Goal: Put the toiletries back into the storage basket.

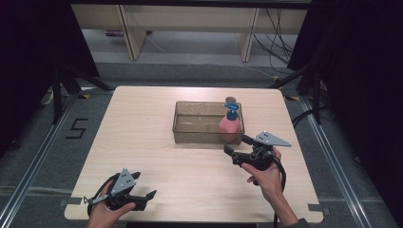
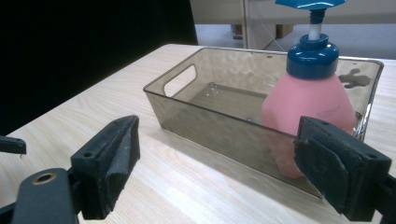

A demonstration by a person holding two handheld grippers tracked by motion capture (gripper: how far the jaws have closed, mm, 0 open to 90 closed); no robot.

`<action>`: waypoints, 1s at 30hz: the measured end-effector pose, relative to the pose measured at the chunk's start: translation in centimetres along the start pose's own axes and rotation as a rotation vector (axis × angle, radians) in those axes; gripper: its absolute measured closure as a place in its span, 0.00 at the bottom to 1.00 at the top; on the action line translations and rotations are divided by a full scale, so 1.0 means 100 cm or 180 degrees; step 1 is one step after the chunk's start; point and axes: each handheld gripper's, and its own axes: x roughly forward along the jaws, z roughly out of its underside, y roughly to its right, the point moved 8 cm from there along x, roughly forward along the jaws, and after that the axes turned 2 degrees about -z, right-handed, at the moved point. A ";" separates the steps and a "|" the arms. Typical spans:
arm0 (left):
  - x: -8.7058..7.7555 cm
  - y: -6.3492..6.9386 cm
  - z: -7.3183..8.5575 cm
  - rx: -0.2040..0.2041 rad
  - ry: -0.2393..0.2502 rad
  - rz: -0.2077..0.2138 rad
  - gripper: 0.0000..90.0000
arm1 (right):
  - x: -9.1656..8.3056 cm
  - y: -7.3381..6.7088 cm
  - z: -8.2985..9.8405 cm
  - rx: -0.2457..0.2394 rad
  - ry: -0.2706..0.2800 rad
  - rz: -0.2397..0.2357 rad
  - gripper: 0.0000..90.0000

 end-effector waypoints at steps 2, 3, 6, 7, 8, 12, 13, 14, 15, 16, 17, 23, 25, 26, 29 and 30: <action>0.000 0.000 0.000 0.0004 -0.0008 -0.0007 0.17 | -0.001 0.000 0.000 -0.0025 0.0020 -0.0031 0.17; 0.000 0.000 0.000 -0.0001 -0.0002 0.0003 0.17 | -0.001 0.000 0.001 -0.0061 0.0047 -0.0037 0.17; 0.000 -0.001 -0.001 0.0012 0.0013 0.0002 0.17 | -0.002 -0.002 0.003 -0.0048 0.0042 -0.0050 0.17; -0.001 -0.001 -0.001 0.0012 0.0005 0.0001 0.16 | -0.004 -0.004 0.005 0.0002 -0.0019 -0.0041 0.17; -0.001 -0.001 -0.001 0.0014 0.0008 -0.0005 0.17 | -0.005 -0.002 0.006 -0.0061 -0.0003 -0.0026 0.17; -0.001 -0.001 -0.001 0.0016 0.0005 0.0003 0.17 | -0.006 -0.005 0.010 -0.0032 0.0001 -0.0043 0.17; -0.001 0.000 0.000 0.0017 0.0004 0.0008 0.17 | -0.005 -0.005 0.011 -0.0059 0.0014 -0.0068 0.17; -0.001 0.000 -0.001 0.0021 0.0010 0.0016 0.17 | -0.006 -0.006 0.012 -0.0025 0.0002 -0.0077 0.17; 0.000 0.001 -0.001 0.0013 0.0024 0.0033 0.16 | -0.005 -0.007 0.014 -0.0020 -0.0004 -0.0106 0.17; 0.000 0.001 -0.001 0.0015 0.0037 0.0057 0.16 | -0.006 -0.006 0.015 -0.0045 -0.0008 -0.0086 0.17; 0.000 0.002 -0.002 0.0017 0.0042 0.0064 0.16 | -0.007 -0.006 0.016 -0.0076 -0.0019 -0.0081 0.17; 0.000 0.003 -0.003 0.0039 0.0065 0.0074 0.16 | -0.007 -0.009 0.022 -0.0141 -0.0053 -0.0091 0.17; -0.001 0.002 -0.003 0.0055 0.0060 0.0072 0.16 | -0.008 -0.013 0.025 -0.0044 -0.0079 -0.0131 0.17; -0.001 0.003 -0.003 0.0033 0.0065 0.0064 0.16 | -0.008 -0.012 0.025 -0.0118 -0.0059 -0.0125 0.17; -0.001 0.004 -0.003 0.0002 0.0090 0.0076 0.16 | -0.010 -0.014 0.027 -0.0129 -0.0055 -0.0127 0.17; -0.001 0.004 -0.004 0.0003 0.0101 0.0084 0.16 | -0.010 -0.015 0.029 -0.0133 -0.0055 -0.0155 0.17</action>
